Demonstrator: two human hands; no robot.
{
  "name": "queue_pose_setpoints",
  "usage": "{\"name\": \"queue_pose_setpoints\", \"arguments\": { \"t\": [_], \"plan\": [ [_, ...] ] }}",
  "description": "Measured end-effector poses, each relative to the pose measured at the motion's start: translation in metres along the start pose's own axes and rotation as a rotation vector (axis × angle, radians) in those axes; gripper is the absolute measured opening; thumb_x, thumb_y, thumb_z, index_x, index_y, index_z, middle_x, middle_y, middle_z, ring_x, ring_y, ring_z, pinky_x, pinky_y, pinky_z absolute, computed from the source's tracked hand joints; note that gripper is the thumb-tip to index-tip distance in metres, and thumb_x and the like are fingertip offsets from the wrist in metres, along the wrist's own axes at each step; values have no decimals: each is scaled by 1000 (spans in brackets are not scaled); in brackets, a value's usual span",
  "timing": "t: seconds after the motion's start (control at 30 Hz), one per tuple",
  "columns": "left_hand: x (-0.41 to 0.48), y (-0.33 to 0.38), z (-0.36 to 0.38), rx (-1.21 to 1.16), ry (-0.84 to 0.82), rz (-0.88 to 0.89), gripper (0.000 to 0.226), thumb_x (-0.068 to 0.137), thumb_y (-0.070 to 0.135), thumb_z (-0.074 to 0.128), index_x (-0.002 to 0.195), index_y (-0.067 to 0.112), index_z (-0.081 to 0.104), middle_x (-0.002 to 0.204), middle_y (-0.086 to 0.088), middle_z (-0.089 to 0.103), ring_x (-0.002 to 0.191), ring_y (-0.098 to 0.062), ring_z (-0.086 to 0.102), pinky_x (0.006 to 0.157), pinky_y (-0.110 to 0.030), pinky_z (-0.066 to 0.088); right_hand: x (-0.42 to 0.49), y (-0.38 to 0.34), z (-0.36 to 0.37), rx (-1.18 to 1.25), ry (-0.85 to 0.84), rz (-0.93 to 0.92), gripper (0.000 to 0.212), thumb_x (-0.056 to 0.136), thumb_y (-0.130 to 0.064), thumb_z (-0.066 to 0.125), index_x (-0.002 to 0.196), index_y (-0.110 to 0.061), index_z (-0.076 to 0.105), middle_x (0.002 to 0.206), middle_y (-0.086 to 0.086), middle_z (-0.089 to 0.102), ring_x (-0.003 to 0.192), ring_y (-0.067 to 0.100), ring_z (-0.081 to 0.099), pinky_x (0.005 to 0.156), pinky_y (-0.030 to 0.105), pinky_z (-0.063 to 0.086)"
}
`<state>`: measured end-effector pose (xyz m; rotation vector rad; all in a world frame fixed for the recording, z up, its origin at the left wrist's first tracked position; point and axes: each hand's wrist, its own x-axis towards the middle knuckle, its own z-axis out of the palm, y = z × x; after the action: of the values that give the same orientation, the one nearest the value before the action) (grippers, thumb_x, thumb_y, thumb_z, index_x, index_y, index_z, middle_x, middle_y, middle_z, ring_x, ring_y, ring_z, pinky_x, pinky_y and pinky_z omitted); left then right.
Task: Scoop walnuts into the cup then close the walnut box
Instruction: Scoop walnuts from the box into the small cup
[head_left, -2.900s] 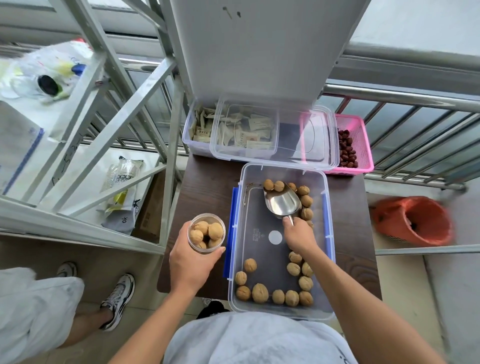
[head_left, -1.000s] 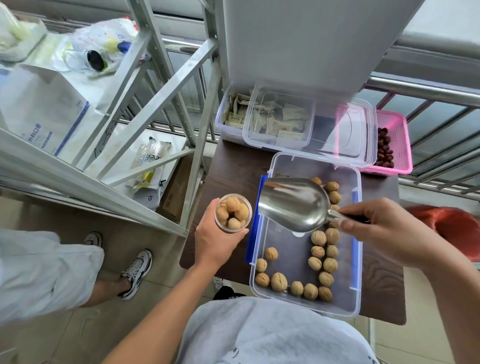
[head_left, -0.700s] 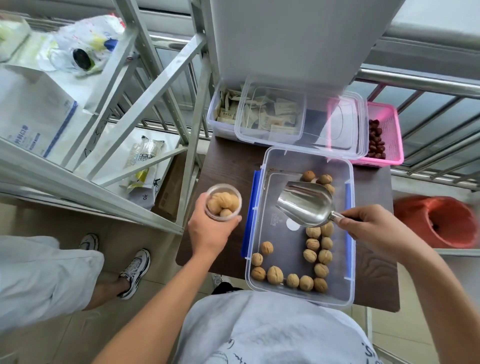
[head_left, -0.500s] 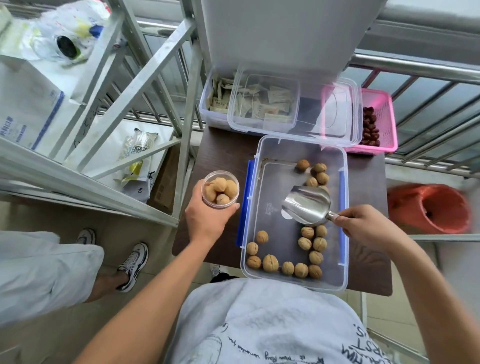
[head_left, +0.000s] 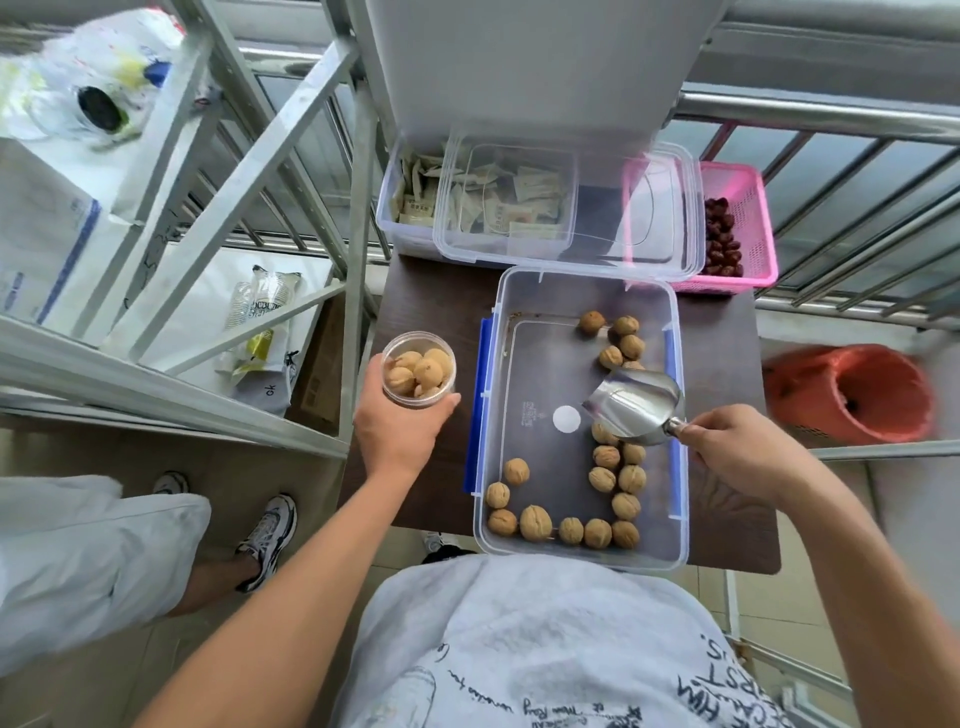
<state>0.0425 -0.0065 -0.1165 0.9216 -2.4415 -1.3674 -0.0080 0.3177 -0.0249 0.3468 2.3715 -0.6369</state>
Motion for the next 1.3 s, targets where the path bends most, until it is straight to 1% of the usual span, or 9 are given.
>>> {"name": "queue_pose_setpoints", "arguments": {
  "t": [0.23, 0.5, 0.67, 0.83, 0.93, 1.0, 1.13, 1.2, 1.3],
  "plan": [
    [3, -1, 1, -10, 46, -56, 73, 58, 33, 96, 120, 25, 59, 107, 14, 61, 99, -8, 58, 85, -21, 43, -1, -1, -2, -3, -38, 2, 43, 98, -34, 58, 61, -12, 54, 50, 3, 41, 49, 20, 33, 52, 30, 26],
    [5, -7, -3, 1, 64, -97, 75, 58, 36, 95, 122, 27, 59, 112, 11, 62, 104, -10, 58, 88, -22, 41, -1, 4, 0, 13, -85, 38, 40, 97, -30, 58, 62, -13, 47, 49, 3, 34, 46, 19, 28, 51, 27, 24],
    [-6, -9, -4, 29, 20, -55, 76, 59, 34, 96, 124, 26, 58, 109, 13, 60, 100, -9, 57, 84, -19, 41, -6, 3, -2, -2, -184, 122, 33, 96, -25, 56, 68, -8, 55, 50, 5, 42, 33, 16, 31, 36, 17, 26],
    [-12, -11, -2, 49, -25, -1, 85, 59, 36, 96, 133, 25, 55, 118, 10, 63, 107, -9, 58, 87, -18, 42, 0, 4, 12, 67, -143, 149, 34, 99, -21, 48, 90, 7, 63, 56, 10, 45, 39, 18, 35, 36, 18, 28],
    [-12, -11, 0, 51, -44, 32, 81, 59, 34, 96, 128, 26, 55, 115, 12, 62, 106, -9, 58, 84, -13, 41, 8, 1, 26, 59, -127, 142, 31, 99, -17, 46, 73, -4, 56, 57, 8, 46, 44, 20, 36, 42, 22, 30],
    [-11, -11, 0, 63, -59, 46, 81, 59, 35, 96, 129, 26, 55, 116, 11, 63, 106, -10, 59, 86, -20, 44, 17, 0, 36, 70, -115, 134, 33, 99, -17, 44, 68, -8, 51, 62, 11, 46, 48, 23, 40, 44, 26, 33],
    [-9, -13, -2, 60, -79, 55, 81, 60, 32, 97, 129, 27, 54, 113, 14, 59, 105, -8, 56, 88, -24, 44, 37, 0, 51, 92, -15, 136, 35, 100, -26, 39, 81, -3, 58, 75, 16, 56, 53, 28, 53, 46, 29, 44],
    [-9, -14, -1, 56, -77, 57, 83, 59, 31, 97, 131, 26, 54, 114, 15, 59, 106, -8, 56, 89, -23, 43, 45, -3, 55, 96, 36, 126, 42, 100, -32, 38, 94, 3, 61, 84, 20, 64, 69, 33, 66, 59, 39, 57],
    [-7, -15, 0, 49, -80, 44, 88, 58, 31, 98, 134, 24, 54, 116, 13, 59, 107, -8, 55, 92, -23, 43, 57, -12, 62, 80, 71, 92, 44, 102, -33, 34, 96, 1, 59, 92, 22, 66, 87, 39, 66, 84, 50, 57]
  ]
}}
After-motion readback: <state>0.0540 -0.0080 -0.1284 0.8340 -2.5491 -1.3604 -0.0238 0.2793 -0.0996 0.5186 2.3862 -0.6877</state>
